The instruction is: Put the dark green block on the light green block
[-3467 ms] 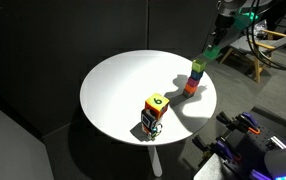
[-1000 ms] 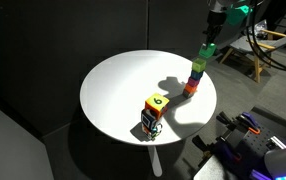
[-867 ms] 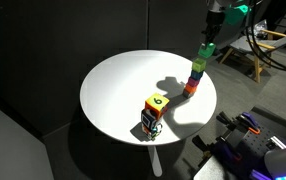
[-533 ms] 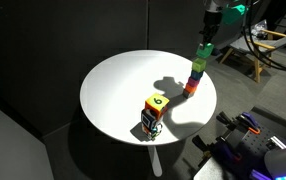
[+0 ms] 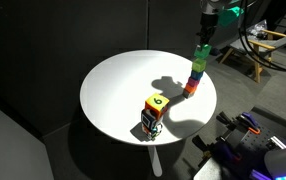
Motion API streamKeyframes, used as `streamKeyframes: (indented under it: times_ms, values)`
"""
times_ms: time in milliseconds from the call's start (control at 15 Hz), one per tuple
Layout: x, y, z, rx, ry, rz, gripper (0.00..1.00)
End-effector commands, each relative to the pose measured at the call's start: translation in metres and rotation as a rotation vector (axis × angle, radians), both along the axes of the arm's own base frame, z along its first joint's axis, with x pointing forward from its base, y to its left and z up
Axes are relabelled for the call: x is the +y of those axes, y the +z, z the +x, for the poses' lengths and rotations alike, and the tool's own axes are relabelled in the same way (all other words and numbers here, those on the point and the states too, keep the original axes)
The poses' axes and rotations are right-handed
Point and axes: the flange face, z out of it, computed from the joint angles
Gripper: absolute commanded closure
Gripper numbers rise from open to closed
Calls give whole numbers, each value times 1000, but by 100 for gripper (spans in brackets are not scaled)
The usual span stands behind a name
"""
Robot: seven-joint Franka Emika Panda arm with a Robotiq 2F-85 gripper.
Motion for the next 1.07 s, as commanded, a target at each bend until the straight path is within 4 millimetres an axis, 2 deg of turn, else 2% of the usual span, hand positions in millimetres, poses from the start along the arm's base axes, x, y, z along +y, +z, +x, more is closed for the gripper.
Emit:
streamKeyframes:
  times_ms: [0, 1000]
  values:
    - [3, 3, 6, 21, -11, -23, 71]
    - [5, -10, 7, 46, -4, -23, 71]
